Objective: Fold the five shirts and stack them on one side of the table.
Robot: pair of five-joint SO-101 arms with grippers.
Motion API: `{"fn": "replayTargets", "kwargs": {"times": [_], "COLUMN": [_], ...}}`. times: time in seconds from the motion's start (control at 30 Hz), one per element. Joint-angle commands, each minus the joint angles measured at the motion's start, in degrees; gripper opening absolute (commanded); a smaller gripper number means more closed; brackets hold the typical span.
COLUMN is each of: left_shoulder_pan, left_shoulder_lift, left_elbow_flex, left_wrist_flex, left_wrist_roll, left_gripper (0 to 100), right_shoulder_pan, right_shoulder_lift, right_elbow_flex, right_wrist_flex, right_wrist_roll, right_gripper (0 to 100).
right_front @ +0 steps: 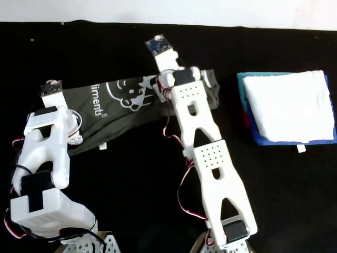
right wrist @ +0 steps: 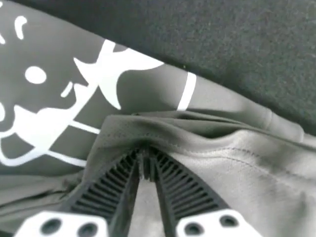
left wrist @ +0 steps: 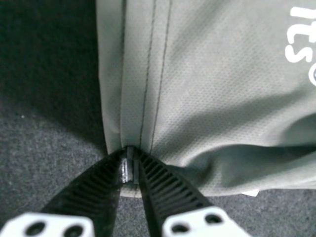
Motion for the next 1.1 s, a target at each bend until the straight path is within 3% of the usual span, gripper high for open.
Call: {"fn": "replayTargets", "kwargs": {"times": [0.0, 0.17, 0.3, 0.5, 0.7, 0.87, 1.07], "left_shoulder_pan": [-0.31, -0.31, -0.31, -0.31, -0.31, -0.31, -0.31], "left_shoulder_lift": [0.04, 0.04, 0.04, 0.04, 0.04, 0.04, 0.04], "left_elbow_flex": [0.48, 0.48, 0.48, 0.48, 0.48, 0.48, 0.40], "left_wrist_flex": [-1.23, -1.23, -1.23, -1.23, -1.23, -1.23, -1.23], "left_wrist_roll": [0.44, 0.44, 0.44, 0.44, 0.44, 0.44, 0.53], "left_gripper": [1, 1, 1, 1, 1, 1, 1], "right_shoulder_pan": [0.04, 3.91, 7.08, 12.88, 17.89, 16.66, 10.15], "right_shoulder_lift": [-1.63, -6.11, -9.54, -4.79, 1.63, -5.32, -15.08], "right_elbow_flex": [-2.24, -14.11, -14.11, -14.11, -14.55, -14.46, -14.20], "right_wrist_flex": [2.24, 13.23, 21.49, 21.05, 14.02, 21.58, 21.93], "right_wrist_roll": [0.62, 0.44, 0.70, 0.79, 0.79, 0.70, 0.53], "right_gripper": [0.8, 0.8, 0.8, 0.8, 0.8, 0.8, 0.7]}}
